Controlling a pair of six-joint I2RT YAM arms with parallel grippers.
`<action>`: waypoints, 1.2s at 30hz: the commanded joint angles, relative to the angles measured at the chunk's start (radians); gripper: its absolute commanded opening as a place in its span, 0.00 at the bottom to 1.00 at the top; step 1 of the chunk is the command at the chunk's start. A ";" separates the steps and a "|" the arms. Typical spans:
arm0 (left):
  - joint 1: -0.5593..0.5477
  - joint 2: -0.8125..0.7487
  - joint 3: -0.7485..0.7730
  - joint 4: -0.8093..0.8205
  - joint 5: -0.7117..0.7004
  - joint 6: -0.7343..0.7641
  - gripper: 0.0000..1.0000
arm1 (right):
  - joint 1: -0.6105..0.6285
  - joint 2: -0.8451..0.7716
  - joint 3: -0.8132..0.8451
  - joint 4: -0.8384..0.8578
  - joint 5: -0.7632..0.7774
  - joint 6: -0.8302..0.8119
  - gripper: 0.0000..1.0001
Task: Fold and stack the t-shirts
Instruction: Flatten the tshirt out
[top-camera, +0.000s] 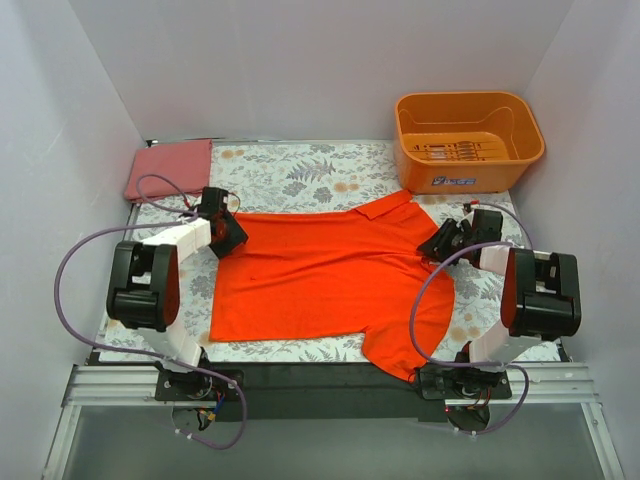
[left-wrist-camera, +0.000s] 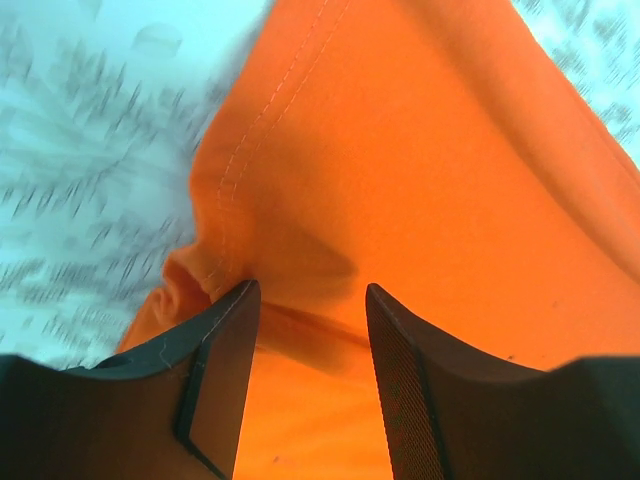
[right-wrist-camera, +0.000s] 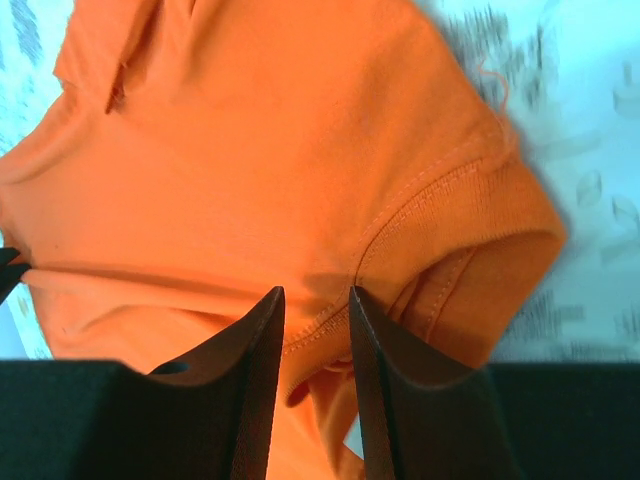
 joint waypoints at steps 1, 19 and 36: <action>0.009 -0.059 -0.134 -0.192 0.002 0.000 0.46 | -0.007 -0.075 -0.074 -0.245 0.115 -0.080 0.40; 0.009 -0.415 -0.271 -0.248 0.029 -0.012 0.55 | 0.021 -0.478 -0.105 -0.463 0.117 -0.166 0.42; -0.048 -0.533 -0.315 0.103 0.085 0.114 0.63 | 0.351 -0.082 0.088 0.112 0.235 0.338 0.65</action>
